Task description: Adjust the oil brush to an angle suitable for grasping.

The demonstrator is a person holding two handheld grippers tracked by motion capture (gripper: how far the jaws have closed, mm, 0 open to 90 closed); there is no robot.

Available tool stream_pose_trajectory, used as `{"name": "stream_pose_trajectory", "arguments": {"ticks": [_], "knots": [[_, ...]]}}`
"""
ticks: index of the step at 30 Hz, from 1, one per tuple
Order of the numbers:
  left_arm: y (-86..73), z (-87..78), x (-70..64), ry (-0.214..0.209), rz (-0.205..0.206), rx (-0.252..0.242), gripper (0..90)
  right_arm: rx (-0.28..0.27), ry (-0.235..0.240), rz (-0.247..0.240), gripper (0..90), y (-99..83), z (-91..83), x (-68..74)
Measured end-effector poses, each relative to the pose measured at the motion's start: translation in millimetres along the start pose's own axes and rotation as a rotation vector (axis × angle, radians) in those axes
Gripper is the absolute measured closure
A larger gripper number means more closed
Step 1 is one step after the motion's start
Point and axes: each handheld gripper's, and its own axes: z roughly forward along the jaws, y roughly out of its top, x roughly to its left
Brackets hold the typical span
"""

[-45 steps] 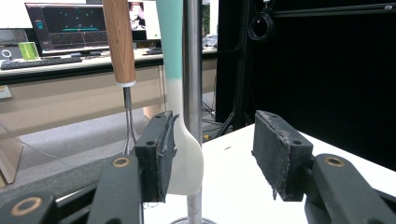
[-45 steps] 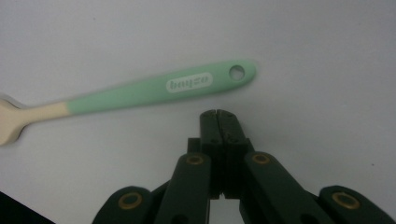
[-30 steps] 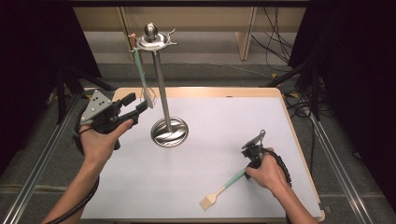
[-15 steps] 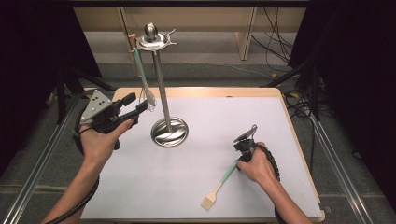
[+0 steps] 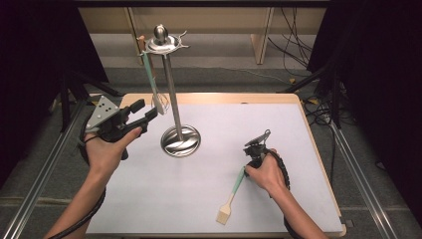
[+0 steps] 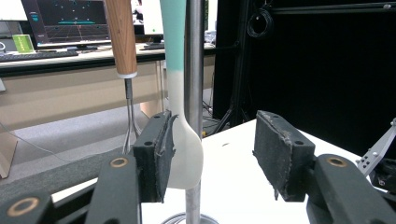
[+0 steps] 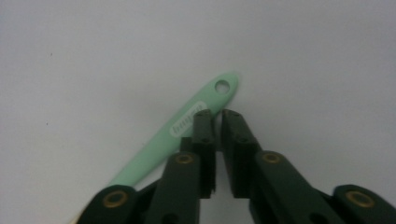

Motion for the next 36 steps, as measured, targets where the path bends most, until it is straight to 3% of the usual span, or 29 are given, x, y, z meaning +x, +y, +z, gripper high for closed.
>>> {"name": "stream_pose_trajectory", "arguments": {"ticks": [1, 3, 4, 5, 8, 9, 10, 11, 13, 14, 17, 19, 20, 22, 23, 25, 26, 27, 30, 32, 34, 36], "knots": [[0.0, -0.2, 0.2, 0.0, 0.0, 0.001, 46.4, -0.005, -0.006, 0.034, 75.4, -0.2, -1.3, 2.8], [-0.2, -0.2, 0.7, 0.001, -0.002, -0.001, 46.4, -0.04, -0.003, 0.05, 67.7, 0.3, -3.7, 3.5], [-0.1, -0.2, 0.8, 0.0, -0.001, -0.001, 46.4, 0.011, 0.015, 0.165, 65.2, 0.8, -7.3, 10.6], [-0.1, -0.2, 0.8, 0.0, -0.002, -0.001, 46.4, -0.02, 0.025, 0.12, 63.5, 0.3, -6.2, 8.1], [-0.1, -0.3, 0.9, 0.0, 0.001, -0.001, 46.3, 0.009, 0.026, 0.149, 58.5, -1.5, -4.9, 12.1], [-0.1, -0.3, 1.0, 0.0, 0.002, -0.001, 46.3, 0.047, 0.025, 0.216, 56.8, -1.6, -5.8, 16.4], [-0.3, -0.2, 0.6, 0.001, -0.003, 0.0, 46.3, 0.007, 0.033, 0.119, 55.1, -2.5, -1.7, 9.4], [-0.4, 0.0, 0.5, 0.001, -0.003, 0.001, 46.3, 0.03, 0.032, 0.171, 54.0, -3.1, -2.1, 12.9], [-0.6, 0.5, 0.1, 0.0, -0.004, 0.003, 46.3, 0.051, 0.015, 0.212, 52.2, -2.2, -2.2, 16.1], [-0.7, 0.8, -0.2, 0.0, -0.003, 0.003, 46.3, 0.035, 0.02, 0.173, 51.6, -1.8, -1.1, 14.7], [-0.7, 1.2, -0.3, -0.003, 0.001, 0.004, 46.3, 0.038, 0.017, 0.182, 52.0, -0.7, 0.4, 18.2], [-1.2, 1.6, -0.3, -0.003, 0.0, 0.005, 46.3, 0.049, -0.011, 0.157, 52.3, 0.7, 1.2, 20.0], [-1.5, 1.7, -0.4, -0.002, -0.002, 0.006, 46.3, 0.075, -0.031, 0.182, 52.2, 1.8, 0.5, 22.4], [-2.0, 1.6, -0.3, -0.001, -0.004, 0.006, 46.3, 0.077, -0.038, 0.173, 54.4, 2.8, 0.6, 24.7], [-1.9, 1.5, -0.3, -0.002, -0.004, 0.006, 46.3, 0.098, -0.012, 0.205, 58.3, 3.6, -0.7, 27.4], [-1.7, 1.3, -0.1, -0.003, -0.002, 0.005, 46.3, 0.103, -0.006, 0.208, 59.8, 4.6, -0.4, 26.4], [-1.6, 1.2, -0.1, -0.002, -0.003, 0.005, 46.3, 0.109, 0.001, 0.197, 60.1, 5.0, -0.3, 24.9], [-1.7, 1.2, 0.0, -0.002, -0.003, 0.005, 46.3, 0.071, 0.001, 0.134, 60.5, 4.8, 2.5, 19.5], [-1.8, 1.3, -0.2, -0.003, -0.002, 0.006, 46.3, 0.119, -0.002, 0.217, 63.5, 7.1, 0.8, 21.6], [-1.9, 1.5, 0.1, -0.002, -0.001, 0.006, 46.3, 0.098, 0.018, 0.212, 65.3, 8.0, 3.1, 20.3], [-2.2, 1.6, 0.0, -0.002, -0.002, 0.008, 46.3, 0.132, 0.027, 0.225, 66.8, 10.3, 1.7, 20.0], [-2.7, 1.9, 0.0, -0.003, -0.001, 0.01, 46.3, 0.132, 0.025, 0.212, 67.9, 10.8, 2.2, 18.6]]}}
